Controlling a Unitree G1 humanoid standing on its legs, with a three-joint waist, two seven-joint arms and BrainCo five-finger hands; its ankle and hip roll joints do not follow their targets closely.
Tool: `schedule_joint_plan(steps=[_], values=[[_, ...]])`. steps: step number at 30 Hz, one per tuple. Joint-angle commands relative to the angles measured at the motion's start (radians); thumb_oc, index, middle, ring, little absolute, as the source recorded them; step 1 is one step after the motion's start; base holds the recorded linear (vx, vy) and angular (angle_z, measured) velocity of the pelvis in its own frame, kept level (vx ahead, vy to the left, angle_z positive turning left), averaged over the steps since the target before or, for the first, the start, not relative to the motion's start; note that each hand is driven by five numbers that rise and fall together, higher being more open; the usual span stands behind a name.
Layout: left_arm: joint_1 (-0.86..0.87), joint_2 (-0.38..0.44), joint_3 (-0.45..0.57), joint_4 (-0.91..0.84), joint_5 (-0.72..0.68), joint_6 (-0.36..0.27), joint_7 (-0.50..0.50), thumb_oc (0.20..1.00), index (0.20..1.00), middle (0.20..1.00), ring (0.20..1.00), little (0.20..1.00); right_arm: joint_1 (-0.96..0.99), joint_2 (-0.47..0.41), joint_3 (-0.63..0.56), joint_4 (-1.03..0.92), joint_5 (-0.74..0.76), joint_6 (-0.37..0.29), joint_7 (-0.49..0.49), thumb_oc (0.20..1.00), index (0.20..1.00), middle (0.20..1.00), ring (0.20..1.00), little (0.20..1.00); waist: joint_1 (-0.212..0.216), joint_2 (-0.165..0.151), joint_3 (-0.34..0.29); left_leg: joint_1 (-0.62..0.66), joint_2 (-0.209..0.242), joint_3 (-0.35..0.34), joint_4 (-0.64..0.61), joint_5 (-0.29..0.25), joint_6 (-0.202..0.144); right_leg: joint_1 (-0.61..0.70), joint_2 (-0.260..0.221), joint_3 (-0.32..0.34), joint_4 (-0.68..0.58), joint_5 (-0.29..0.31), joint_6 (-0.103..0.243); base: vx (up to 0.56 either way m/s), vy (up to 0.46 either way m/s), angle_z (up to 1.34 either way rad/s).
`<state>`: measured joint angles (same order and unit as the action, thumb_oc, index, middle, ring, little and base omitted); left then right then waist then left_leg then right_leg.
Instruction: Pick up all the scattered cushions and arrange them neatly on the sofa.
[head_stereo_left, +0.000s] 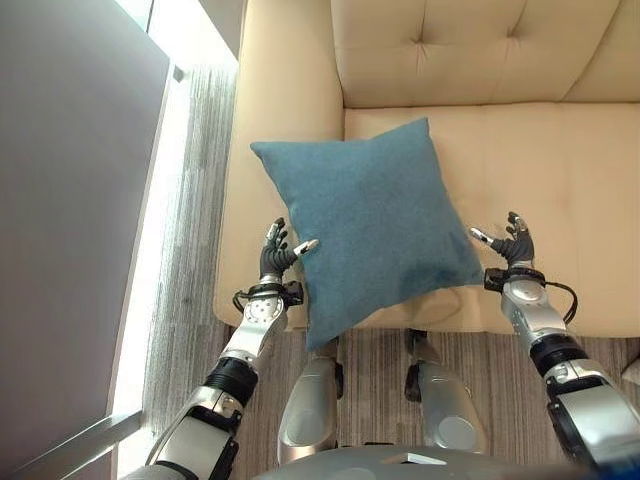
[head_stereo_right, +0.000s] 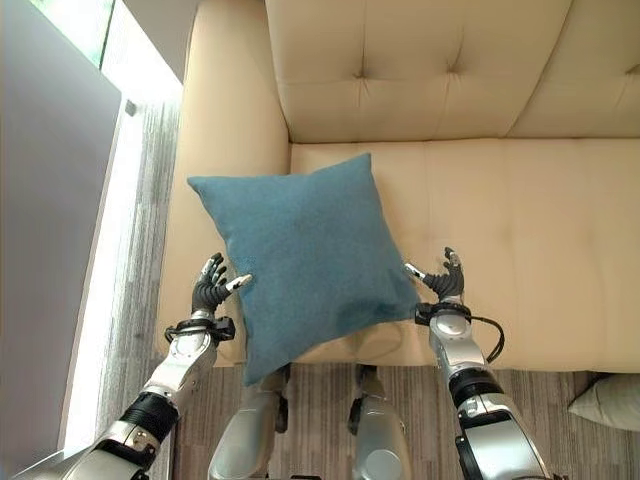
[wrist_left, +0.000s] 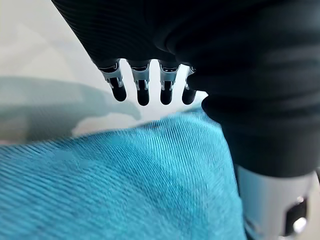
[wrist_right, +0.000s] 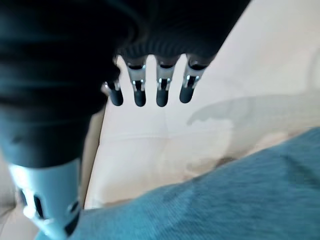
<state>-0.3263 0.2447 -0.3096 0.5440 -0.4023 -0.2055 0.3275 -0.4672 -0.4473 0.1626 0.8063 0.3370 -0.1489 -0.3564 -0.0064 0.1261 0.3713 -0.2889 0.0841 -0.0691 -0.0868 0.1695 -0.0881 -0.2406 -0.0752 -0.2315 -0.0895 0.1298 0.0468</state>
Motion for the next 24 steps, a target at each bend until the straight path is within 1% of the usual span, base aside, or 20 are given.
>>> schedule_joint_plan(steps=[1,4,5,7,11,14,17,21,22,24], values=[[-0.009,0.010,-0.010,0.025,0.008,-0.054,-0.001,1.000,1.000,1.000,1.000,1.000,-0.033,-0.052,-0.002,-0.022,0.106,-0.080,0.011,1.000,1.000,1.000,1.000,1.000,0.004,-0.054,-0.061,0.016,-0.065,0.066,0.020,-0.098,0.002,-0.073,-0.045,0.045,0.142,-0.132,0.035,0.00,0.000,0.00],[-0.011,0.006,-0.030,0.021,0.004,-0.055,-0.020,1.000,1.000,1.000,1.000,1.000,-0.053,-0.067,-0.014,-0.009,0.202,-0.095,0.055,1.000,1.000,1.000,1.000,1.000,0.005,-0.041,-0.054,0.005,-0.066,0.069,0.013,-0.092,-0.004,-0.089,-0.049,0.047,0.144,-0.132,0.037,-0.01,-0.005,-0.01],[-0.012,0.005,-0.045,0.017,0.003,-0.052,-0.034,1.000,1.000,1.000,1.000,1.000,-0.072,-0.088,-0.013,-0.002,0.255,-0.100,0.083,1.000,1.000,1.000,1.000,1.000,0.006,-0.032,-0.046,-0.005,-0.069,0.072,0.010,-0.088,-0.007,-0.104,-0.050,0.049,0.149,-0.133,0.038,-0.04,-0.017,-0.02],[-0.024,0.001,-0.065,0.014,-0.001,-0.049,-0.053,1.000,1.000,1.000,1.000,1.000,-0.100,-0.113,-0.003,0.021,0.303,-0.099,0.120,1.000,1.000,1.000,1.000,1.000,0.007,-0.016,-0.032,-0.021,-0.070,0.076,0.007,-0.081,-0.012,-0.128,-0.053,0.051,0.155,-0.131,0.039,-0.07,-0.026,0.02],[-0.050,0.002,-0.085,0.000,0.004,-0.047,-0.065,1.000,1.000,1.000,1.000,1.000,-0.131,-0.138,0.031,0.042,0.334,-0.086,0.165,1.000,1.000,1.000,1.000,1.000,0.008,0.004,-0.009,-0.048,-0.071,0.081,0.009,-0.071,-0.017,-0.166,-0.056,0.053,0.169,-0.129,0.039,-0.07,-0.032,-0.01],[-0.108,0.009,-0.095,-0.036,-0.001,-0.055,-0.059,1.000,1.000,1.000,1.000,1.000,-0.200,-0.169,0.111,0.058,0.299,-0.070,0.197,1.000,1.000,1.000,1.000,1.000,0.010,0.025,0.027,-0.101,-0.071,0.093,0.014,-0.053,-0.022,-0.235,-0.055,0.060,0.194,-0.128,0.041,-0.11,-0.036,-0.08],[-0.174,0.013,-0.103,-0.050,-0.005,-0.062,-0.045,1.000,1.000,1.000,1.000,1.000,-0.270,-0.180,0.175,0.080,0.260,-0.058,0.212,1.000,1.000,1.000,1.000,1.000,0.012,0.039,0.047,-0.135,-0.069,0.094,0.010,-0.040,-0.025,-0.285,-0.052,0.066,0.207,-0.125,0.045,-0.07,-0.019,-0.10],[-0.256,-0.006,-0.121,-0.063,-0.011,-0.069,-0.025,1.000,1.000,1.000,1.000,1.000,-0.347,-0.171,0.262,0.054,0.217,-0.061,0.231,1.000,1.000,1.000,1.000,1.000,0.007,0.044,0.071,-0.158,-0.068,0.088,0.001,-0.024,-0.031,-0.312,-0.045,0.059,0.210,-0.123,0.045,-0.04,-0.054,0.00],[-0.276,-0.012,-0.125,-0.069,-0.011,-0.068,-0.017,1.000,1.000,1.000,1.000,1.000,-0.363,-0.153,0.289,0.036,0.206,-0.062,0.234,1.000,1.000,1.000,1.000,1.000,0.005,0.041,0.080,-0.162,-0.068,0.085,0.000,-0.021,-0.032,-0.316,-0.043,0.058,0.209,-0.122,0.045,0.00,-0.047,0.04],[-0.297,-0.022,-0.134,-0.063,-0.010,-0.069,-0.007,1.000,1.000,1.000,1.000,1.000,-0.377,-0.124,0.307,0.022,0.200,-0.065,0.236,1.000,1.000,1.000,1.000,1.000,0.002,0.038,0.087,-0.163,-0.070,0.082,0.000,-0.020,-0.032,-0.316,-0.041,0.058,0.210,-0.122,0.045,0.00,-0.024,0.01]])
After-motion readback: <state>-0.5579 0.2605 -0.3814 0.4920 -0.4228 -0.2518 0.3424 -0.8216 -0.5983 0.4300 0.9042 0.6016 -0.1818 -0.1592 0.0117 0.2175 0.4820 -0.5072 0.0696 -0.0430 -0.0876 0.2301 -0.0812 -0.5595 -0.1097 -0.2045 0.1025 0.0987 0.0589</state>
